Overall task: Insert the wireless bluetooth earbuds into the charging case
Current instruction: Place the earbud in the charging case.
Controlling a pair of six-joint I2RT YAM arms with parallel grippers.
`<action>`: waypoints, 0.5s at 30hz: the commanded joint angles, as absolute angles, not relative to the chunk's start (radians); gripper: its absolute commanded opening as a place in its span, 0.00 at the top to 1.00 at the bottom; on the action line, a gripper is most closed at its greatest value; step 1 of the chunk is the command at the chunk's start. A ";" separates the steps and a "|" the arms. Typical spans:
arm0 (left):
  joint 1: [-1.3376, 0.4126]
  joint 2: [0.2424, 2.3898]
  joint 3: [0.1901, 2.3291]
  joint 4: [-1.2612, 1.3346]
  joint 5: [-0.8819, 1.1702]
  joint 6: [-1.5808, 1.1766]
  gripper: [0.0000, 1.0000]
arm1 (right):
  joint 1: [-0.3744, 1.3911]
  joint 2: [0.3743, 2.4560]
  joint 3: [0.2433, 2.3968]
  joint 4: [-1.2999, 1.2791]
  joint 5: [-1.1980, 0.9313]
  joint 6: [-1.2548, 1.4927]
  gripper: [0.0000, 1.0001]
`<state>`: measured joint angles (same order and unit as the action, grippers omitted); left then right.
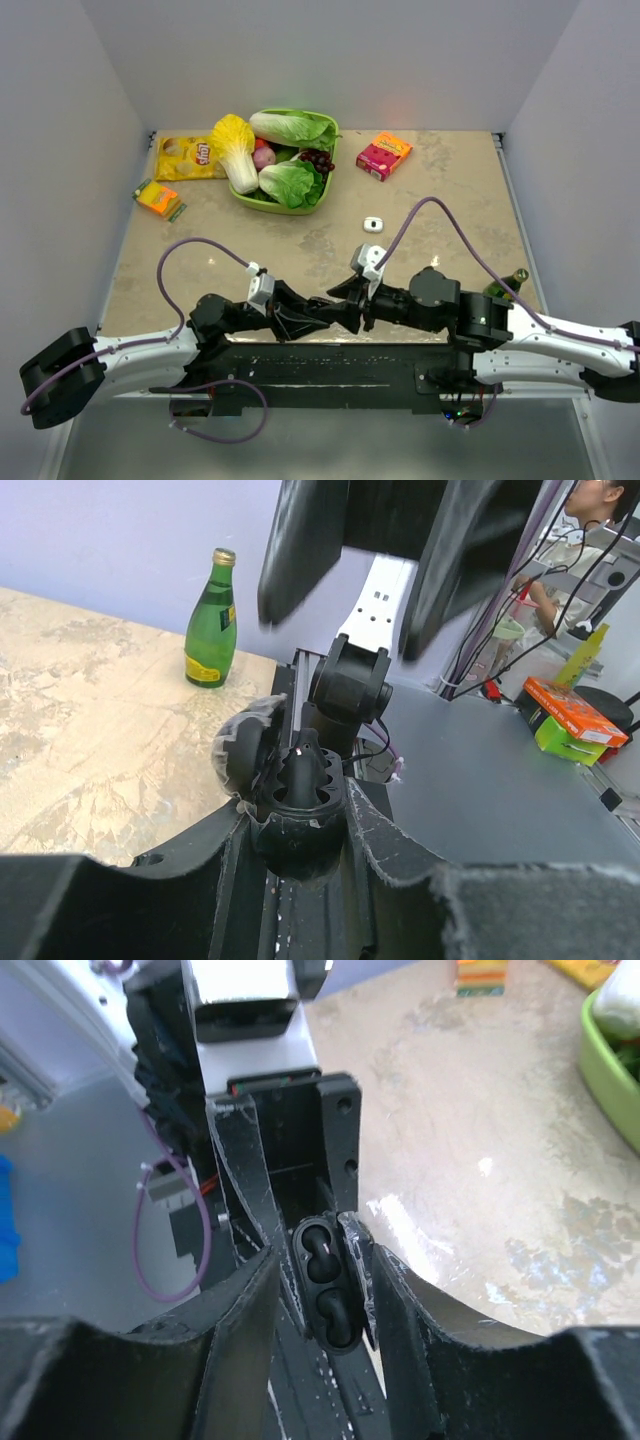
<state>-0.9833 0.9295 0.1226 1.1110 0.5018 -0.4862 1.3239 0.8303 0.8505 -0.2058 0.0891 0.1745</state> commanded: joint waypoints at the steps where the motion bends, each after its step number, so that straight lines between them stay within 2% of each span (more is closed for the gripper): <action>1: -0.985 0.930 0.144 1.175 0.489 -0.462 1.00 | 1.327 0.752 0.908 -0.141 0.197 0.204 0.54; 4: -0.985 0.930 0.144 1.175 0.488 -0.462 1.00 | 1.325 0.695 0.910 -0.161 0.330 0.210 0.56; 8: -0.985 0.923 0.144 1.175 0.492 -0.462 1.00 | 1.324 0.725 0.939 -0.279 0.498 0.219 0.59; 11: -0.985 0.919 0.144 1.175 0.495 -0.460 1.00 | 1.324 0.779 0.945 -0.344 0.572 0.261 0.63; 12: -0.985 0.916 0.144 1.181 0.497 -0.462 1.00 | 1.322 0.808 0.942 -0.351 0.578 0.274 0.67; 15: -0.985 0.917 0.146 1.192 0.506 -0.465 1.00 | 1.322 0.859 0.945 -0.367 0.548 0.278 0.70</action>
<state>-0.9833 0.9291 0.1226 1.1130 0.5007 -0.4862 1.3228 0.7895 0.9257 -0.2974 0.4850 0.2417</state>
